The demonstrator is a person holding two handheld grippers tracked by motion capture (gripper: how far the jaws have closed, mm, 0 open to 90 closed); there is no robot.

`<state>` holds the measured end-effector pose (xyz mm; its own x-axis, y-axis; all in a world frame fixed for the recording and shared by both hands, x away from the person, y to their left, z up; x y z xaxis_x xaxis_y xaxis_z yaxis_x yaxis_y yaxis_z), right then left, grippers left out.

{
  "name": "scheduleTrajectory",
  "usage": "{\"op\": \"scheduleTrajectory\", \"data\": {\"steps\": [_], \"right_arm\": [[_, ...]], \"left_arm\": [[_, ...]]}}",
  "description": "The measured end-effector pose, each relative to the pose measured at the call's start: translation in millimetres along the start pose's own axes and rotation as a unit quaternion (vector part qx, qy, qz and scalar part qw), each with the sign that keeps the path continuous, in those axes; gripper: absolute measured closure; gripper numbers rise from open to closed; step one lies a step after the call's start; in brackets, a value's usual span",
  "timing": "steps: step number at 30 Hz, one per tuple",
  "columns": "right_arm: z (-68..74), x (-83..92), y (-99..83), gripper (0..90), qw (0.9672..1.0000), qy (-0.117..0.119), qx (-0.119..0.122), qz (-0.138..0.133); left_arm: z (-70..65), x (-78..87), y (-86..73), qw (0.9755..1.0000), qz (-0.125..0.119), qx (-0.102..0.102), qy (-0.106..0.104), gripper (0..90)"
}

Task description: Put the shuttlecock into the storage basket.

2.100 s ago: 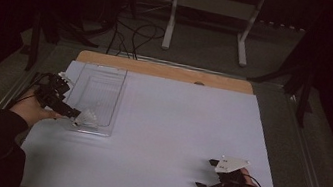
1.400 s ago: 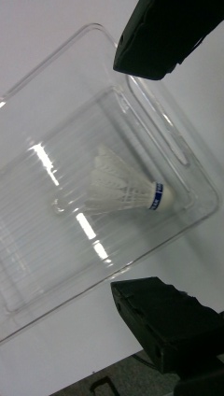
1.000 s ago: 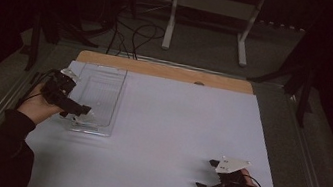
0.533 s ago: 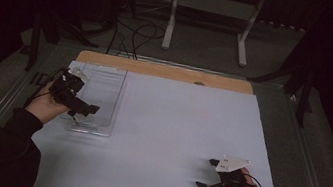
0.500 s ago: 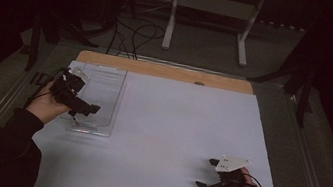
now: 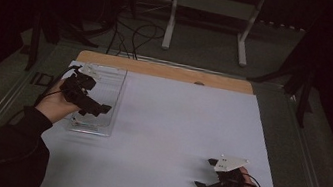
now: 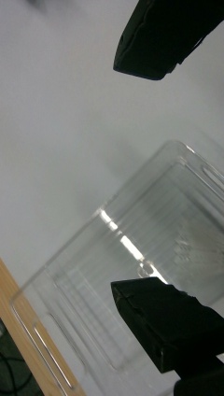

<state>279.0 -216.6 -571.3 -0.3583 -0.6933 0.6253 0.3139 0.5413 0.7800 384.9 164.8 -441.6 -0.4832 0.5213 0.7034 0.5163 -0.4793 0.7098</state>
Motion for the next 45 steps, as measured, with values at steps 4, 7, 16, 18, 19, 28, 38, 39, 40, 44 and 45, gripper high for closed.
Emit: {"op": "scheduleTrajectory", "data": {"steps": [4, 7, 16, 18, 19, 28, 38, 39, 40, 44, 45], "right_arm": [[0.0, 0.3, -0.2, 8.9, 1.0000, -0.001, -0.001, 0.000], [0.3, 0.2, -0.8, 8.9, 1.0000, 0.000, 0.000, 0.002], [0.6, 0.4, -0.7, 8.9, 1.0000, 0.000, 0.000, 0.000], [0.7, 1.0, -0.5, 8.9, 1.0000, -0.001, -0.002, -0.001], [0.6, 1.0, -0.6, 8.9, 1.0000, -0.001, -0.002, -0.001], [0.4, 1.4, -1.9, 8.9, 1.0000, -0.001, 0.001, 0.001], [1.5, 1.9, -1.0, 8.9, 1.0000, -0.001, 0.001, -0.001], [1.4, 2.2, -1.1, 8.9, 1.0000, -0.001, 0.001, -0.001], [1.5, 2.0, -1.0, 8.9, 1.0000, -0.001, 0.001, -0.002], [2.5, 0.9, -1.5, 8.9, 1.0000, -0.001, 0.004, 0.001], [2.8, 0.7, -1.7, 8.9, 1.0000, -0.001, 0.005, 0.002]], "left_arm": [[-10.1, -3.9, 6.3, 0.9998, -0.005, -0.010, -0.014, 0.1], [-15.9, -5.5, 11.5, 0.9995, -0.011, -0.018, -0.022, 0.1], [-34.9, -16.6, 21.7, 0.9983, -0.010, -0.042, -0.039, 0.1], [-40.9, -20.4, 22.7, 0.9977, -0.010, -0.047, -0.048, 0.1], [-43.5, -22.3, 23.3, 0.9975, -0.010, -0.049, -0.051, 0.1], [-66.2, -31.3, 27.5, 0.9935, -0.017, -0.072, -0.087, 0.1], [-90.8, -41.4, 24.8, 0.9881, -0.020, -0.097, -0.118, 0.1], [-93.0, -43.2, 23.2, 0.9877, -0.019, -0.097, -0.121, 0.1], [-95.0, -45.1, 21.4, 0.9874, -0.016, -0.100, -0.122, 0.1], [-99.7, -50.8, 18.7, 0.9873, -0.017, -0.099, -0.123, 0.1], [-100.9, -52.1, 18.3, 0.9875, -0.018, -0.098, -0.122, 0.1]]}}
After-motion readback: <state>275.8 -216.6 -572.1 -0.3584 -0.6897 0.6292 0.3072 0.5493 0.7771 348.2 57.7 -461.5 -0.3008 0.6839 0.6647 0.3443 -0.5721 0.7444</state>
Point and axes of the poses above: each handheld gripper's, and its own axes: x roughly backward along the jaws, y roughly out of its top, z roughly to its left, the point moved 8 cm from there along -x, roughly forward along the jaws, and after that the axes turned 8 degrees about -z, right-handed, at the moved point
